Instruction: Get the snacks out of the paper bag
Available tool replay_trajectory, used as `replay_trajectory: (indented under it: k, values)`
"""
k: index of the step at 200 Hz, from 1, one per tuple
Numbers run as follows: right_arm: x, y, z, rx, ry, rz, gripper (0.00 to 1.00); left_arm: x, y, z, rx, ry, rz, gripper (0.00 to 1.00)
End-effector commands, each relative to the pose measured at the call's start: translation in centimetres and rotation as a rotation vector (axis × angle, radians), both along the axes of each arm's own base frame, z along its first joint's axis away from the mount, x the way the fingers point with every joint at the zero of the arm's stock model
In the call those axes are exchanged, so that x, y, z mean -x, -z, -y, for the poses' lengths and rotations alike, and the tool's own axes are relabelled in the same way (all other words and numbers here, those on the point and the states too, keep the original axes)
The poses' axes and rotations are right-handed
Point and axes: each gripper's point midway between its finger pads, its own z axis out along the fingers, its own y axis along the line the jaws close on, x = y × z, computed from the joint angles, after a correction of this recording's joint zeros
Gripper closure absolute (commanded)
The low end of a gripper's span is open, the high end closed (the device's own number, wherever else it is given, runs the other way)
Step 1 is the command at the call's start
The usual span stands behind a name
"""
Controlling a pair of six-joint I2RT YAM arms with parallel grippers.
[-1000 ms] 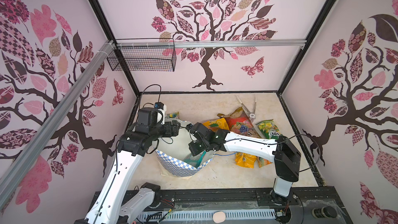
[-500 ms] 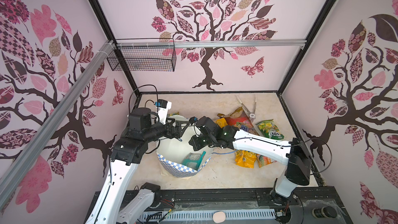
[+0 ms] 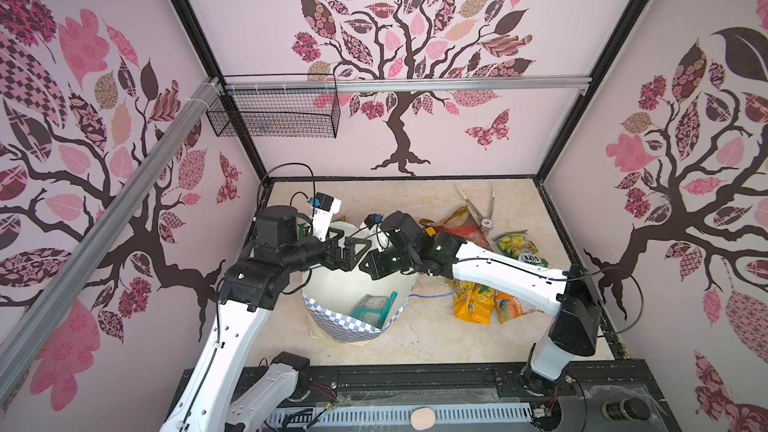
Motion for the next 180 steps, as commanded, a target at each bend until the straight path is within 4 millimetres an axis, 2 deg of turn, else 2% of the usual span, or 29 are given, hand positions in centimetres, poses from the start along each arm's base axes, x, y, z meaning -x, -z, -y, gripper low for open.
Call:
replay_trajectory:
  k: [1, 14, 32, 48, 72, 89, 101, 120, 136, 158, 168, 180]
  values:
    - [-1.5, -0.7, -0.3, 0.002, 0.024, -0.016, 0.91, 0.6, -0.7, 0.7, -0.094, 0.037, 0.066, 0.01]
    - [-1.1, -0.1, -0.9, 0.037, 0.004, -0.011, 0.89, 0.2, -0.4, 1.3, -0.118, 0.038, 0.053, 0.01]
    - [-0.4, -0.7, -1.5, 0.054, -0.014, 0.042, 0.86, -1.0, 0.5, 0.7, -0.162, -0.019, 0.028, 0.02]
    - [-0.3, -1.4, -1.4, 0.026, -0.01, 0.04, 0.84, -0.9, 0.3, 0.7, -0.165, -0.014, 0.037, 0.02]
    - [-0.7, -1.6, -0.3, 0.027, 0.02, 0.045, 0.77, 0.9, -2.7, 0.9, -0.092, 0.021, 0.117, 0.02]
    - [-0.5, -1.9, 0.2, 0.028, 0.027, 0.048, 0.68, 2.2, -5.3, 0.3, -0.046, 0.005, 0.184, 0.02]
    - [-0.2, -2.1, 0.4, 0.016, 0.027, 0.043, 0.65, 3.1, -7.0, -0.5, -0.016, -0.026, 0.223, 0.02]
    - [0.6, -2.0, 0.7, -0.006, 0.019, 0.031, 0.62, 3.9, -8.8, -2.3, 0.002, -0.117, 0.266, 0.02]
    - [1.4, -1.2, 0.8, 0.005, 0.007, 0.044, 0.61, 3.7, -9.3, -5.4, -0.028, -0.294, 0.265, 0.03]
    - [2.6, 1.2, 0.7, 0.073, -0.027, 0.056, 0.55, 2.9, -7.2, -11.5, -0.165, -0.629, 0.187, 0.02]
    - [3.2, 2.4, 0.5, 0.118, -0.046, 0.067, 0.53, 2.6, -5.8, -12.7, -0.238, -0.689, 0.141, 0.02]
    - [3.5, 4.0, 0.5, 0.176, -0.06, 0.083, 0.49, 2.2, -4.0, -13.1, -0.291, -0.711, 0.08, 0.02]
